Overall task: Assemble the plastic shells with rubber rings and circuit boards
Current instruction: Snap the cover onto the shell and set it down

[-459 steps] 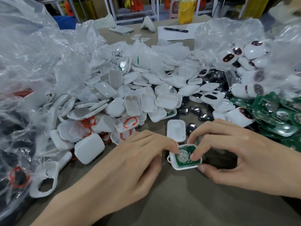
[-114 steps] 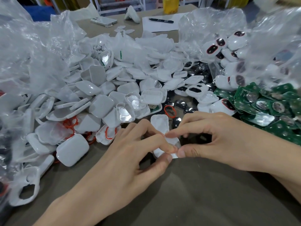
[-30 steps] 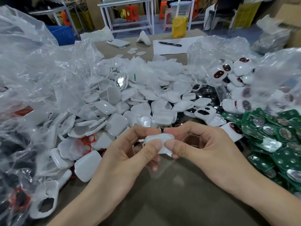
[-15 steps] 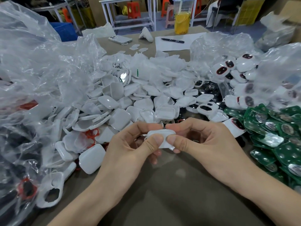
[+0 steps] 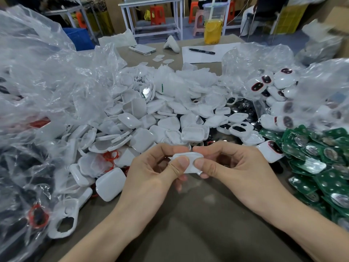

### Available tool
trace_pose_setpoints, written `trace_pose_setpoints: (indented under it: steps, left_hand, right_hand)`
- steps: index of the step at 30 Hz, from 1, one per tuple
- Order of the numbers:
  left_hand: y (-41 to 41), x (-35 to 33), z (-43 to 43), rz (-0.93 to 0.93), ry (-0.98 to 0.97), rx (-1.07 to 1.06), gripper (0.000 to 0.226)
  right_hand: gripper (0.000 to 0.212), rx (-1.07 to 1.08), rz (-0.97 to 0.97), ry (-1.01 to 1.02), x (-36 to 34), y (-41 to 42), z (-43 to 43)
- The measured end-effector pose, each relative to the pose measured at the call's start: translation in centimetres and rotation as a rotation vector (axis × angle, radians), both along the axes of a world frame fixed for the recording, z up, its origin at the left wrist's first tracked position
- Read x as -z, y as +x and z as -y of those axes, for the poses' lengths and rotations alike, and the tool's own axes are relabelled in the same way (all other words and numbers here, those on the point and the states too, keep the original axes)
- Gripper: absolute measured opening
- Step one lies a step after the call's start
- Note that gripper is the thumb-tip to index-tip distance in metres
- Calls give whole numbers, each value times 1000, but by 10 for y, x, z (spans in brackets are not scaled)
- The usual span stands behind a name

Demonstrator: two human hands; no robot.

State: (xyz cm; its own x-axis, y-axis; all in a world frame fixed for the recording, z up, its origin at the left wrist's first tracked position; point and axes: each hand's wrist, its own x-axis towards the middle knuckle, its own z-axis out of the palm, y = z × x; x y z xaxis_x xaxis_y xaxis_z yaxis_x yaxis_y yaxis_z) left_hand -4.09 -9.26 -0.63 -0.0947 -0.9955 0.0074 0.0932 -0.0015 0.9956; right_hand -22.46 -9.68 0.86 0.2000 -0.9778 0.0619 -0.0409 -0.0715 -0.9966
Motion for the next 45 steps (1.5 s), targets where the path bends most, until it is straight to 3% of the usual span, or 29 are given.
trace_pose_setpoints:
  steps: [5, 8, 14, 17, 22, 26, 34, 45]
  left_hand:
    - [1, -1, 2, 19, -11, -13, 12]
    - [0, 1, 3, 63, -12, -29, 26]
    - [1, -5, 3, 29, 18, 94, 29]
    - [5, -8, -2, 280, -165, 66, 33]
    - [6, -14, -3, 583, -552, 105, 27]
    - [5, -10, 0, 580, -659, 1, 19]
    - [4, -12, -1, 455, -565, -46, 15]
    - [-2, -12, -6, 457, -515, -57, 13]
  right_hand:
    - [15, 3, 6, -10, -2, 1, 0]
    - [16, -4, -7, 21, 0, 2, 3]
    - [37, -59, 101, 220, 0, -4, 10]
    - [41, -79, 276, 365, -1, -8, 12]
    - [33, -150, 400, 467, -5, -12, 14]
    - [25, -175, 418, 394, -5, -9, 14]
    - [40, -150, 221, 28, -3, -11, 8]
    - [23, -96, 194, -70, -2, -7, 8]
